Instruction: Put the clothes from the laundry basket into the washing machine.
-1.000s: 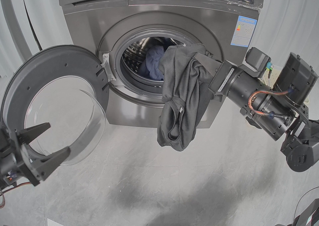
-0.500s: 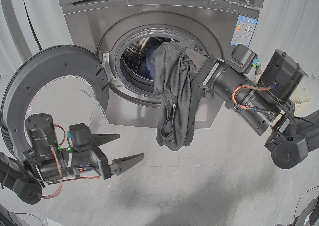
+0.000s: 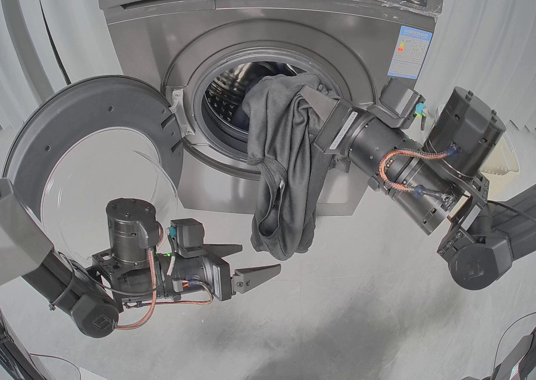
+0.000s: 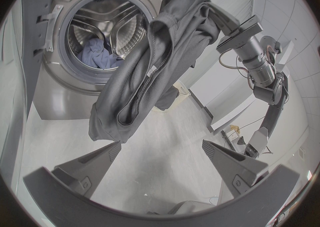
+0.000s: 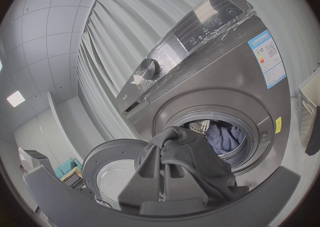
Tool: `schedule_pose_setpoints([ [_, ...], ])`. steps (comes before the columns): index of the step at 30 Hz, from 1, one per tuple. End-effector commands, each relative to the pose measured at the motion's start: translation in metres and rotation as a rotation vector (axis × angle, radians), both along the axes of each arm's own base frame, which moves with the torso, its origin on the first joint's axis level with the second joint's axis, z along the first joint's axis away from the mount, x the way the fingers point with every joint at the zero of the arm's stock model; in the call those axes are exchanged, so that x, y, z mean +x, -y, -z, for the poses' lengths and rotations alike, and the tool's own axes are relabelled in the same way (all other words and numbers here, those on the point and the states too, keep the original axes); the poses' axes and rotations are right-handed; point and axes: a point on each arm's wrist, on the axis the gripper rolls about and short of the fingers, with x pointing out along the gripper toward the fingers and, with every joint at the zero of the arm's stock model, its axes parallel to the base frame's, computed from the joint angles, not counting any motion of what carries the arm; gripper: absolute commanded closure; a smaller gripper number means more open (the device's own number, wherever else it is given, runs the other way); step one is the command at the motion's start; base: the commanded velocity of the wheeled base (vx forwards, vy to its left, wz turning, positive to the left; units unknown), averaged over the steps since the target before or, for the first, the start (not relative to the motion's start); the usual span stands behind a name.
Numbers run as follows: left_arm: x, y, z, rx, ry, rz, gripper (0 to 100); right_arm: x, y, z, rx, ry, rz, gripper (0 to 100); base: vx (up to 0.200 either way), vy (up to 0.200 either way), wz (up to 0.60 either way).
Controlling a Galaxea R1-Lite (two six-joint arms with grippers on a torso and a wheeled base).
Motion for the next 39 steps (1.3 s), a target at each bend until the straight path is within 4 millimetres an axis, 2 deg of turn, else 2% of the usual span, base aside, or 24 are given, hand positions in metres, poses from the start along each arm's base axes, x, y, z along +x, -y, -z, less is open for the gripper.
schedule_pose_setpoints([
  [1,0.008,0.007,0.014,0.017,-0.035,0.004,0,-0.003,-0.002,-0.001,0.003,0.008,-0.008,100,0.0,0.0,0.0],
  [9,0.022,0.016,0.027,0.013,-0.031,-0.001,0,-0.004,-0.002,-0.001,0.006,0.011,-0.009,100,0.0,0.0,0.0],
  [16,0.039,0.026,0.048,0.0,-0.011,-0.012,0,-0.006,-0.002,0.003,-0.007,0.0,-0.015,100,0.0,0.0,0.0],
  [24,0.053,0.032,0.053,-0.028,0.017,-0.022,0,-0.007,-0.001,0.006,-0.016,-0.009,-0.015,100,0.0,0.0,0.0],
  [34,0.061,0.039,0.069,-0.052,0.066,-0.04,0,-0.008,-0.001,0.007,-0.012,0.003,-0.013,100,0.0,0.0,0.0],
  [39,0.065,0.041,0.068,-0.062,0.081,-0.046,0,-0.007,-0.001,0.01,-0.015,0.001,-0.015,100,0.0,0.0,0.0],
])
